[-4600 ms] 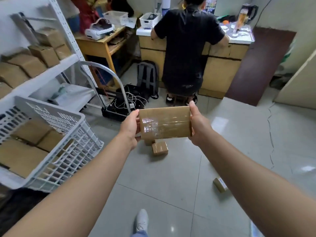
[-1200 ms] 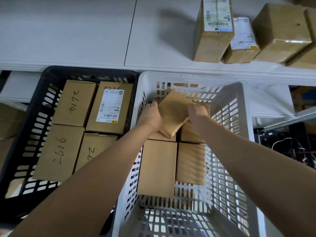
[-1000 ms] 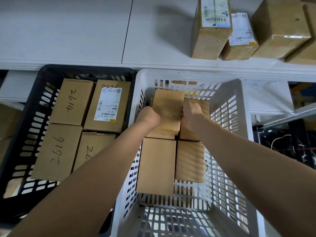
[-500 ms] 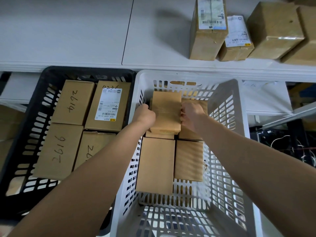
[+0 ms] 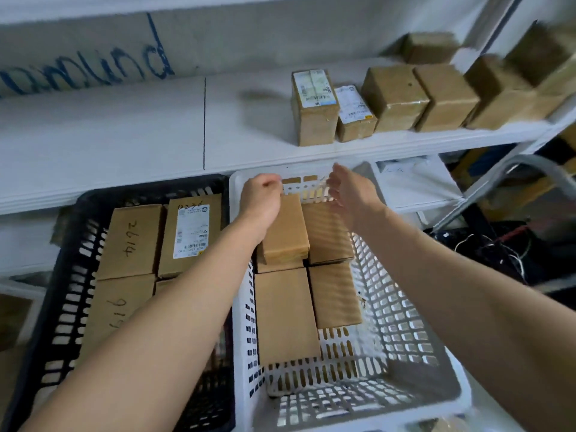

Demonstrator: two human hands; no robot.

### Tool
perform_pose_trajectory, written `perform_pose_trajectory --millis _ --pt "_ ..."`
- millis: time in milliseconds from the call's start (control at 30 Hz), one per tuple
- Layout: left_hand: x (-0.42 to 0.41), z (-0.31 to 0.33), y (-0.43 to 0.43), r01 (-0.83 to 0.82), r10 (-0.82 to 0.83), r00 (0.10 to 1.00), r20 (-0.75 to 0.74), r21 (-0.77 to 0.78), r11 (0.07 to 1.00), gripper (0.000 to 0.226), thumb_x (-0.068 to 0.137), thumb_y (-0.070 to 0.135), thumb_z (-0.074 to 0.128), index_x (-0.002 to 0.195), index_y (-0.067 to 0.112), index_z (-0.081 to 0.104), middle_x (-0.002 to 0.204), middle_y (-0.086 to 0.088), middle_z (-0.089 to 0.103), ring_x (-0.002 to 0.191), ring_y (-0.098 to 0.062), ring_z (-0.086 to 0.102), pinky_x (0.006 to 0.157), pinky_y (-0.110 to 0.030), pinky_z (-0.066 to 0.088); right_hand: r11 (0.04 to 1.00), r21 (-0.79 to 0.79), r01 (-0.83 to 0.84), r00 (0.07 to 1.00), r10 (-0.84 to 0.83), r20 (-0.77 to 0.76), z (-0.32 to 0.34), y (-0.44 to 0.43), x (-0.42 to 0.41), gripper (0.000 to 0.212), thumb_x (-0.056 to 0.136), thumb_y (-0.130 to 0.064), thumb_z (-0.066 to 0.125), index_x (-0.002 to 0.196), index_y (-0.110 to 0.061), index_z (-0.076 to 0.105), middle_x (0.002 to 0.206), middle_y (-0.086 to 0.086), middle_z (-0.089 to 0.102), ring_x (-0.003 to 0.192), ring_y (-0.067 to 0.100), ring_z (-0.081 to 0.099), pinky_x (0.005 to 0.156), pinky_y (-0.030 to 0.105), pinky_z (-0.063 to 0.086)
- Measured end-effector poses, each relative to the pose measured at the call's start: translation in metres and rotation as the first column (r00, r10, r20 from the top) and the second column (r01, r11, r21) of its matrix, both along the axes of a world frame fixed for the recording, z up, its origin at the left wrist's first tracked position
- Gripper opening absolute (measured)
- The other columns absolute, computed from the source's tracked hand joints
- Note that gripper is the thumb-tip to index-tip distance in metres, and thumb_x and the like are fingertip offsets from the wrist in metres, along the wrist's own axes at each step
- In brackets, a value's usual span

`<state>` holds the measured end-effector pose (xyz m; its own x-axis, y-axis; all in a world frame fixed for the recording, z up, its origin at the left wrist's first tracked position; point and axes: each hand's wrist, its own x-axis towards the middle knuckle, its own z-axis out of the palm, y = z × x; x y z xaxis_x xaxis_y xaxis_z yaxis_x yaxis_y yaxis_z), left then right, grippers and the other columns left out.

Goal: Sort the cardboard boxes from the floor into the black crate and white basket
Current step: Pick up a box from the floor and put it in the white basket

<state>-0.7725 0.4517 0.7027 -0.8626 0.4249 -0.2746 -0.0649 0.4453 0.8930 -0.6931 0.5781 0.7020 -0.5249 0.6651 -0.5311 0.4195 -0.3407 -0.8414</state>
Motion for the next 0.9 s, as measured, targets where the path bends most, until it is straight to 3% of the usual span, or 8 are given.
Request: perform_pose_trajectory --millis 100,233,333,400,533,633,733,900 --pt "0.02 0.025 -0.001 0.056 -0.057 0.998 0.005 0.133 0.99 0.024 0.097 0.015 0.047 0.112 0.012 0.066 0.116 -0.004 0.063 0.108 -0.021 0.058 0.098 -0.04 0.048 0.991 0.023 0.128 0.985 -0.125 -0.122 0.022 -0.011 0.029 0.042 0.094 -0.039 0.049 0.107 -0.002 0.062 0.119 0.015 0.063 0.118 0.03 0.054 0.103 0.045 0.038" --pt "0.059 0.052 -0.007 0.186 -0.207 0.977 0.04 0.301 0.935 0.021 0.097 0.01 0.045 0.103 0.01 0.065 0.097 -0.002 0.066 0.093 -0.016 0.062 0.079 -0.028 0.048 0.964 0.009 0.266 0.934 -0.256 -0.248 0.049 -0.042 0.08 0.04 0.096 -0.043 0.047 0.101 -0.007 0.064 0.119 0.01 0.064 0.119 0.026 0.052 0.103 0.042 0.038" --pt "0.101 0.066 -0.008 0.337 -0.378 0.924 0.051 0.357 0.871 0.018 0.097 0.012 0.046 0.097 0.012 0.064 0.101 -0.003 0.066 0.097 -0.016 0.064 0.085 -0.027 0.046 0.926 0.016 0.377 0.888 -0.357 -0.289 0.067 -0.065 0.129 0.035 0.096 -0.046 0.045 0.09 -0.017 0.063 0.106 0.001 0.066 0.114 0.021 0.057 0.101 0.04 0.04" --pt "0.134 0.071 -0.006 0.426 -0.482 0.874 0.064 0.379 0.822 0.02 0.097 0.016 0.047 0.105 0.009 0.063 0.101 -0.003 0.066 0.099 -0.016 0.064 0.087 -0.026 0.047 0.886 0.016 0.463 0.843 -0.434 -0.318 0.076 -0.079 0.168 0.036 0.096 -0.047 0.045 0.099 -0.015 0.063 0.1 -0.002 0.064 0.103 0.015 0.058 0.095 0.033 0.04" --pt "0.222 0.079 0.004 0.627 -0.707 0.703 0.077 0.402 0.667 0.017 0.097 0.021 0.048 0.1 0.012 0.062 0.096 0.0 0.064 0.103 -0.019 0.062 0.092 -0.031 0.047 0.742 0.024 0.67 0.707 -0.628 -0.325 0.091 -0.101 0.267 0.033 0.094 -0.046 0.05 0.099 -0.017 0.063 0.098 -0.003 0.065 0.091 0.008 0.059 0.089 0.029 0.04" --pt "0.305 0.082 0.006 0.746 -0.836 0.54 0.097 0.404 0.529 0.017 0.096 0.022 0.048 0.101 0.013 0.061 0.098 -0.002 0.064 0.103 -0.019 0.06 0.094 -0.033 0.046 0.587 0.05 0.808 0.575 -0.767 -0.284 0.096 -0.121 0.355 0.034 0.094 -0.047 0.049 0.099 -0.019 0.066 0.104 -0.001 0.069 0.104 0.013 0.062 0.094 0.033 0.044" --pt "0.39 0.084 0.001 0.822 -0.915 0.382 0.133 0.404 0.402 0.015 0.096 0.02 0.048 0.09 0.017 0.062 0.101 -0.005 0.064 0.103 -0.021 0.06 0.094 -0.036 0.046 0.428 0.057 0.902 0.426 -0.864 -0.267 0.096 -0.149 0.445 0.031 0.093 -0.047 0.049 0.09 -0.021 0.066 0.102 -0.004 0.068 0.11 0.015 0.06 0.098 0.035 0.043" --pt "0.526 0.08 -0.017 0.892 -0.977 0.165 0.136 0.402 0.207 0.017 0.096 0.022 0.047 0.09 0.019 0.062 0.098 -0.002 0.064 0.098 -0.018 0.06 0.095 -0.036 0.046 0.173 0.035 0.984 0.176 -0.955 -0.24 0.085 -0.199 0.585 0.032 0.094 -0.048 0.048 0.089 -0.02 0.064 0.103 -0.003 0.067 0.105 0.014 0.062 0.098 0.034 0.044"
